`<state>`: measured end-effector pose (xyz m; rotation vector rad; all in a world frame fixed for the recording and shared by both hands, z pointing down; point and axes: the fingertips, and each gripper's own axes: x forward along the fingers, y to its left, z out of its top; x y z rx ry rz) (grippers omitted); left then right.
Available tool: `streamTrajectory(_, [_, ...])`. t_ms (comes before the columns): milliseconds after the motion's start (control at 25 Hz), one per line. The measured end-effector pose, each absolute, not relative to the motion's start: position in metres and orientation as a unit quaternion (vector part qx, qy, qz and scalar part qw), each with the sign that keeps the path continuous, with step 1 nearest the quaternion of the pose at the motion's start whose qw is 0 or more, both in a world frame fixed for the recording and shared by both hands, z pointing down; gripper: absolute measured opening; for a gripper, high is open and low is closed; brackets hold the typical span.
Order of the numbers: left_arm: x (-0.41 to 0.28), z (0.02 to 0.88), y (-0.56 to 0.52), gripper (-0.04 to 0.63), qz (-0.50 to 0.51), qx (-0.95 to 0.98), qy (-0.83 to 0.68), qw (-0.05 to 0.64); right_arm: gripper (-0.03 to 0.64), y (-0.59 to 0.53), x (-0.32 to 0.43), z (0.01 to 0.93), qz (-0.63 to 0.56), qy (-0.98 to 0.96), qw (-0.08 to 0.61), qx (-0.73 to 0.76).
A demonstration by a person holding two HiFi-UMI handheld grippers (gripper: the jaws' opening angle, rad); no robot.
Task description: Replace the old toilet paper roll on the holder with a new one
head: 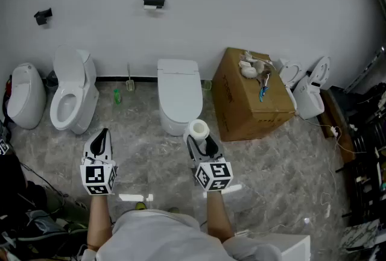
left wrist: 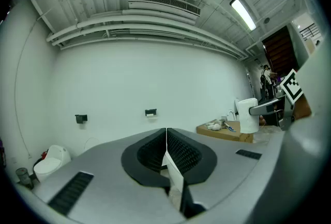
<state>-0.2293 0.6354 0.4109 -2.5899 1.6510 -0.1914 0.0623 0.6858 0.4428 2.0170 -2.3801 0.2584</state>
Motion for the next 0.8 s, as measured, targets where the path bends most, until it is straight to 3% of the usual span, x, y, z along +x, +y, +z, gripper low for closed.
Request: streamTrajectory(800, [-0.23,0.413,0.642,0.023,-0.073,-0.843,0.532,0.026,0.259,0.691,0.048,0.446,0.089,-0.772,0.014,0.629])
